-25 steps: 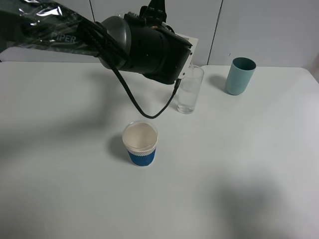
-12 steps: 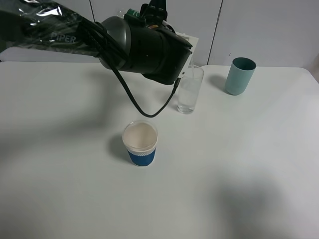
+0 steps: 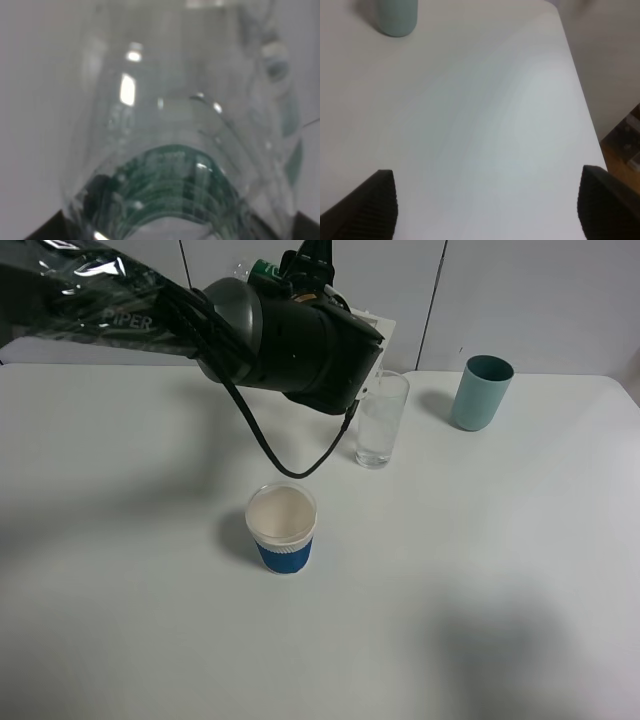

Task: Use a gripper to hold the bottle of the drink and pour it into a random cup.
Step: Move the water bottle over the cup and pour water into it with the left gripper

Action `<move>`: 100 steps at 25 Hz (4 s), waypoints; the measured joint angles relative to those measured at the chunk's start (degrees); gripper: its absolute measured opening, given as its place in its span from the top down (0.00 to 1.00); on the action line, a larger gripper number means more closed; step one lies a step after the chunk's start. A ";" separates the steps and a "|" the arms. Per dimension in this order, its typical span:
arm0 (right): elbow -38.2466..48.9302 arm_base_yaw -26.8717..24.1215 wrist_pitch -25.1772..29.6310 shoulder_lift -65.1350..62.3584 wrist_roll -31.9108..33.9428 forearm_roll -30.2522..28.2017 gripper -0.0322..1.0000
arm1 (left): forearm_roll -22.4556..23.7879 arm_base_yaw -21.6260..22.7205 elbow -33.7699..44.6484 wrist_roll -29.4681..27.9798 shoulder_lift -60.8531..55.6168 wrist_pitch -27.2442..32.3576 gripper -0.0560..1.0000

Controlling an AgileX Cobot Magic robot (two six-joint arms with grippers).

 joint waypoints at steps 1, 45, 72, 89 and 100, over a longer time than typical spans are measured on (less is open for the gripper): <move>0.00 0.00 0.00 0.00 0.00 0.00 0.25 | 0.07 0.00 0.00 0.00 0.00 0.00 0.47; 0.00 0.00 0.00 0.00 0.00 0.00 0.25 | 5.78 -0.99 0.00 0.11 0.00 -0.16 0.47; 0.00 0.00 0.00 0.00 0.00 0.00 0.25 | 12.67 -0.99 0.00 0.11 0.00 -0.57 0.47; 0.00 0.00 0.00 0.00 0.00 0.00 0.25 | 18.09 -0.99 0.00 0.11 0.00 -0.35 0.47; 0.00 0.00 0.00 0.00 0.00 0.00 0.25 | 20.14 -0.99 0.00 0.11 0.00 -0.69 0.47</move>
